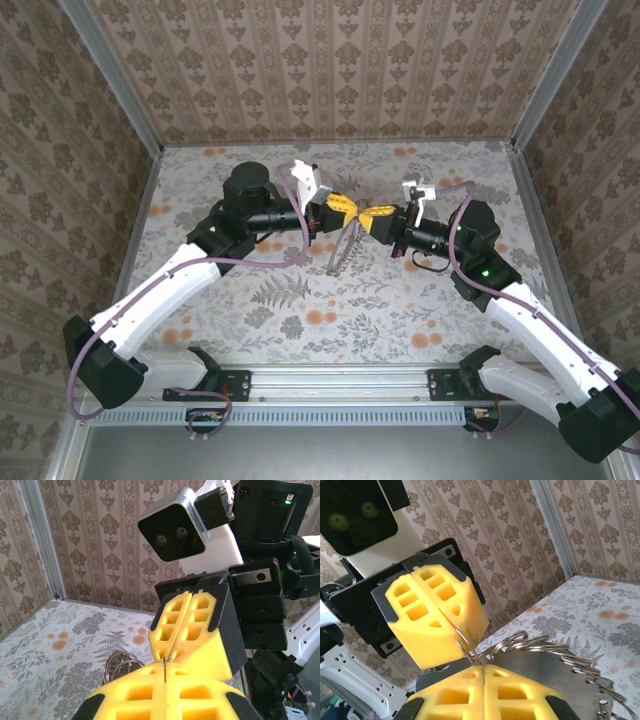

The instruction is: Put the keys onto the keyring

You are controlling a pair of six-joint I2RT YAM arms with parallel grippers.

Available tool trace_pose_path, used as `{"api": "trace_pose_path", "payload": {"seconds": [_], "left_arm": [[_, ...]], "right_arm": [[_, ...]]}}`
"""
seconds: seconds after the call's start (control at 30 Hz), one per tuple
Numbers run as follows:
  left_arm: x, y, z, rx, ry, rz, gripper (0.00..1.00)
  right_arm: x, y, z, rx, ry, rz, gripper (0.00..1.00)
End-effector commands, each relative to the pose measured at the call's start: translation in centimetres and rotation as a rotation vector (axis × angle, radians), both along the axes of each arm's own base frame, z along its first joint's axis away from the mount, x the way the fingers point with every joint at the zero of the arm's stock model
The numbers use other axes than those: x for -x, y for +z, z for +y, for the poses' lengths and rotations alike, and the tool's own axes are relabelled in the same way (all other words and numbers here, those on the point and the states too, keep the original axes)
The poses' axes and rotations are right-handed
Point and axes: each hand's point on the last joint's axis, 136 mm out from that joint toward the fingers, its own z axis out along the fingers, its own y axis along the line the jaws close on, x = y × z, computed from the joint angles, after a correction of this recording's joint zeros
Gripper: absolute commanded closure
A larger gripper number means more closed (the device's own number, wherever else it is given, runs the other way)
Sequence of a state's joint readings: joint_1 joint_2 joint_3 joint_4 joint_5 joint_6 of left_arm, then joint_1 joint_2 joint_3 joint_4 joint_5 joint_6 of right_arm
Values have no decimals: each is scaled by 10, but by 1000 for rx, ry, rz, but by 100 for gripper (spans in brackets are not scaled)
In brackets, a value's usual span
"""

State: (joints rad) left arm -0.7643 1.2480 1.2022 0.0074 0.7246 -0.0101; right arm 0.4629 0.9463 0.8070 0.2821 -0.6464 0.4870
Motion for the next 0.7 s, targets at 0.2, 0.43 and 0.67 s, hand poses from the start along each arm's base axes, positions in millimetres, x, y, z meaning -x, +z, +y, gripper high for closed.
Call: {"api": "trace_pose_path", "payload": {"seconds": [0.2,0.43,0.67], "left_arm": [[4,18,2,103,25,-36,100],[-1,14,1,132,48,-14,100],[-14,5,5,158,114,2,100]], "right_arm": [[-7,8,-45,-60,-189,20,66],[-15,18,-51,-96,-238,36,62],[-33,25,-51,-131,-274,65,61]]}}
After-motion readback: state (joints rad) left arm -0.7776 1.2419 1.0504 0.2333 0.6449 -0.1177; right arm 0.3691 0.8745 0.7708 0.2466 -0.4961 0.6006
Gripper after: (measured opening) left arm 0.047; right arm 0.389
